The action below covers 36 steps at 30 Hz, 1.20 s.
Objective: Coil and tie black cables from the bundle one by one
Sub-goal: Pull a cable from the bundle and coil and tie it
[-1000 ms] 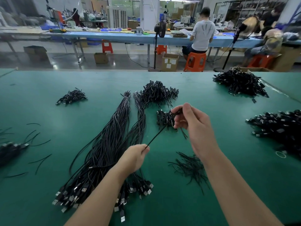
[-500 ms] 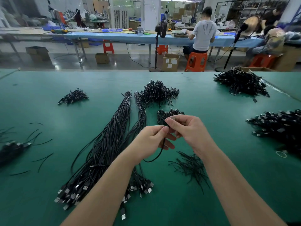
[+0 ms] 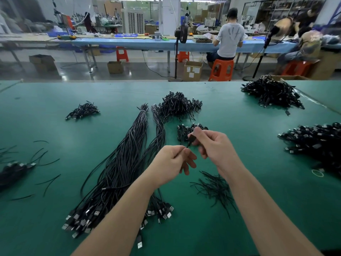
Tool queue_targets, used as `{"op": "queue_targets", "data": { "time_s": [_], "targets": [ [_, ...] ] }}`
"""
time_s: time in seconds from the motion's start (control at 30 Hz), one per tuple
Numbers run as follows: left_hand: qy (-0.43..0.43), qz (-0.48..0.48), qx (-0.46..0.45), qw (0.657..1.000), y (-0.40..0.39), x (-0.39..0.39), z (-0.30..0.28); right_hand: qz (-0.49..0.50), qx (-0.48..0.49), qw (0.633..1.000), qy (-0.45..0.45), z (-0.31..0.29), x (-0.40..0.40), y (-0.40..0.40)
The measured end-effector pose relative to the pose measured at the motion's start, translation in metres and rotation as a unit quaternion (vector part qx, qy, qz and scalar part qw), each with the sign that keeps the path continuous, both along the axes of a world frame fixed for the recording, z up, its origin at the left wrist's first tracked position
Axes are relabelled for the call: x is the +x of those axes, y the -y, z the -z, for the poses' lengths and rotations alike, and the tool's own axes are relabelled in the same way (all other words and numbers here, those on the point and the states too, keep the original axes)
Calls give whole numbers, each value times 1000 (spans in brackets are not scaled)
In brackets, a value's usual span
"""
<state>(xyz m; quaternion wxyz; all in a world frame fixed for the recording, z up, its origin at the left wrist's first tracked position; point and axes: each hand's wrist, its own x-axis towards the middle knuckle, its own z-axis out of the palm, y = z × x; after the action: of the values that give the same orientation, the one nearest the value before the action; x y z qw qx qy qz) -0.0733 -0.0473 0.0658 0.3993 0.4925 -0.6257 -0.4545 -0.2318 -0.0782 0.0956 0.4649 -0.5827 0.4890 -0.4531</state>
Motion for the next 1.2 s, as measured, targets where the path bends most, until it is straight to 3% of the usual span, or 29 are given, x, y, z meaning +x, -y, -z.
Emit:
{"op": "queue_targets", "data": {
  "time_s": [0.1, 0.2, 0.3, 0.37, 0.43, 0.6, 0.7, 0.77, 0.9, 1.07, 1.2],
  "targets": [
    [-64, -32, -30, 997, -3, 2, -6, -8, 118, 992, -49, 10, -3, -1],
    [-114, -53, -78, 989, -9, 0, -13, -157, 265, 945, -110, 36, 0, -5],
    [-176, -34, -90, 980, -19, -9, -17, -249, 345, 905, 12, 57, 9, -9],
    [-228, -3, -63, 972, -25, -13, -17, -272, 314, 899, 139, 62, 13, -8],
    [-260, 37, -23, 965, -31, -13, -13, -291, 259, 899, 199, 57, 11, -3],
    [-283, 95, 60, 952, -47, -15, 11, -216, 281, 930, 98, 32, 10, 16],
    [-314, 41, 93, 944, -51, -19, 26, -184, 229, 954, 50, 18, 10, 21],
    [-348, -45, 113, 930, -50, -21, 36, -165, 179, 970, 18, 12, 10, 19],
    [-405, -179, 153, 884, -41, -22, 50, -161, 142, 976, 37, 1, 19, 9],
    [-490, -188, 164, 835, -32, -17, 52, -177, 130, 975, 39, 0, 31, -11],
    [-492, -221, 187, 821, -20, -8, 46, -194, 111, 972, 78, 6, 33, -28]
  ]
}}
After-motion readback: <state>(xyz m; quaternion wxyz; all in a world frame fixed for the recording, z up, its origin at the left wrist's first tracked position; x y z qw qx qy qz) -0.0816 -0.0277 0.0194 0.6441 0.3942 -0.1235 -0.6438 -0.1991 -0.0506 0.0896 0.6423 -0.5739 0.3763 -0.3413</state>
